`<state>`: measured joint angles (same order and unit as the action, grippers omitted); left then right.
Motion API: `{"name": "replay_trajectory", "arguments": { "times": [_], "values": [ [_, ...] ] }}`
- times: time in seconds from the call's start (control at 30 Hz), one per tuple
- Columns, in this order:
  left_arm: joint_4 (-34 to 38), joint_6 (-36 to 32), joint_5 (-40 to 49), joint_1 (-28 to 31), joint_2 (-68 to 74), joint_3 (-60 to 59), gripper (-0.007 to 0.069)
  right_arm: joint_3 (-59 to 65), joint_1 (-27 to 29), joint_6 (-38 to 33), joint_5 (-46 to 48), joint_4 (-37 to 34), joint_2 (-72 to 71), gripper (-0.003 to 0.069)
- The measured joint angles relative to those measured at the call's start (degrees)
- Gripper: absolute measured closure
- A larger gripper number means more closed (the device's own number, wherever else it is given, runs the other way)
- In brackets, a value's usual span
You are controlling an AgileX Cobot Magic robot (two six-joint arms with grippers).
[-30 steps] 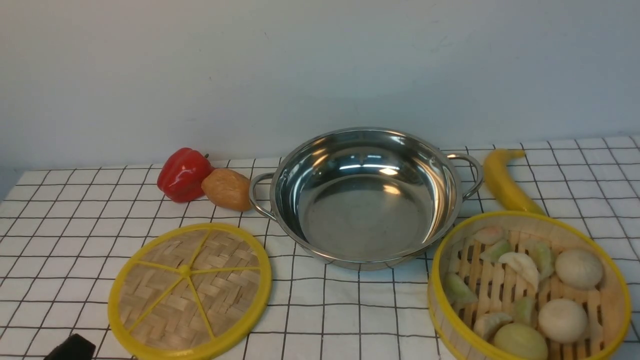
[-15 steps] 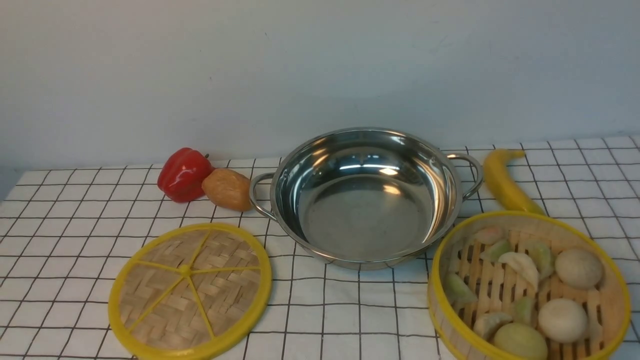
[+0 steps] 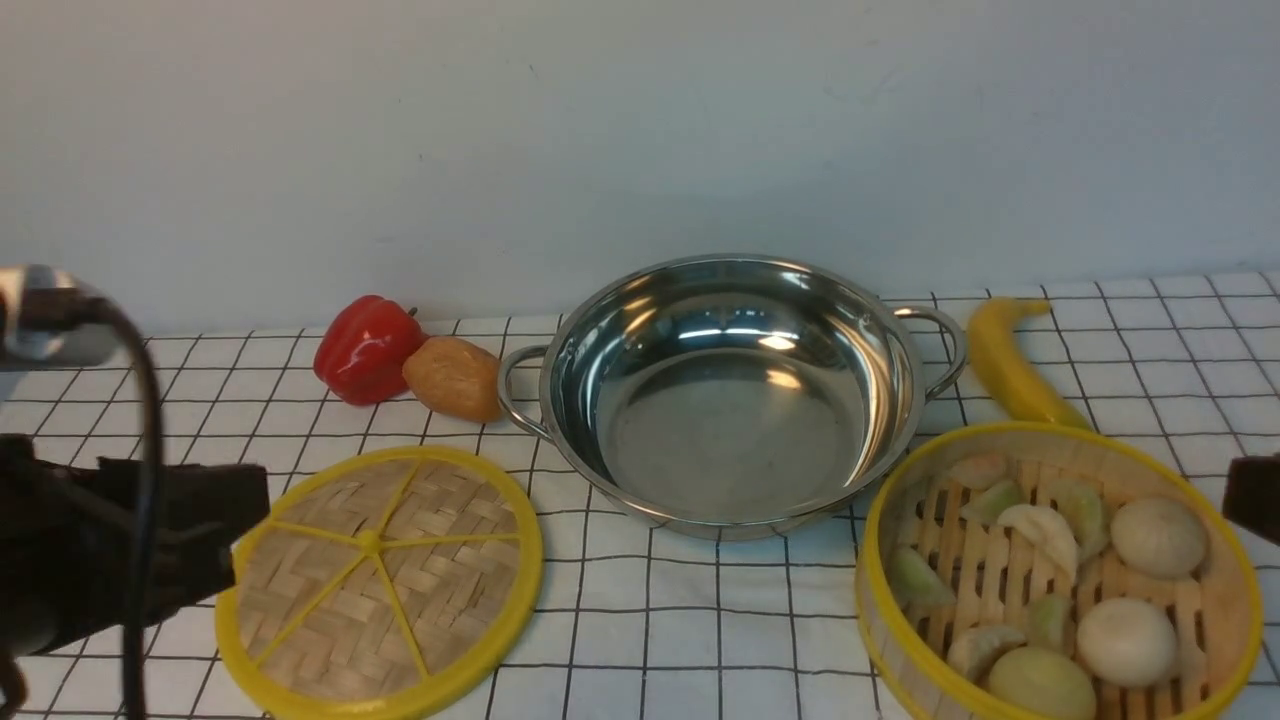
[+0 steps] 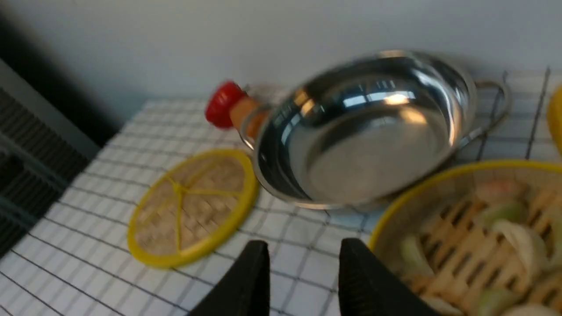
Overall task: Place the steamer in the pot on the white tablecloth, and put the lid on the steamer.
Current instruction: 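Reach for and grasp the rim of the bamboo steamer holding the buns with the right gripper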
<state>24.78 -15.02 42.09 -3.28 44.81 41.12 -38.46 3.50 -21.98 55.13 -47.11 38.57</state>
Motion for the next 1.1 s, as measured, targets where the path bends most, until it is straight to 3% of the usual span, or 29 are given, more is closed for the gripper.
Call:
{"name": "replay_trajectory", "arguments": {
  "times": [0.2, 0.3, 0.43, 0.63, 1.1],
  "values": [
    [-8.76, 2.02, 6.12, 0.06, 9.01, 2.74, 0.0382, -4.43, 0.00, 18.40, 1.34, 22.79, 14.28, 0.0416],
    [-14.11, 4.88, 6.85, 1.03, 12.69, 2.79, 0.0382, -5.81, 0.00, 22.69, 1.64, 30.88, 21.01, 0.0416],
    [-19.13, 7.99, 7.51, 4.39, 16.78, 2.85, 0.0382, -6.99, 0.00, 24.12, 1.37, 34.05, 27.04, 0.0416],
    [-19.39, 7.80, 7.68, 9.34, 23.02, 3.01, 0.0382, -7.39, 0.00, 24.51, 0.38, 35.75, 33.15, 0.0416],
    [-17.97, 7.48, 5.32, 9.79, 31.20, 3.05, 0.0382, -7.48, 0.00, 27.11, -3.22, 40.40, 39.44, 0.0416]
  ]
}}
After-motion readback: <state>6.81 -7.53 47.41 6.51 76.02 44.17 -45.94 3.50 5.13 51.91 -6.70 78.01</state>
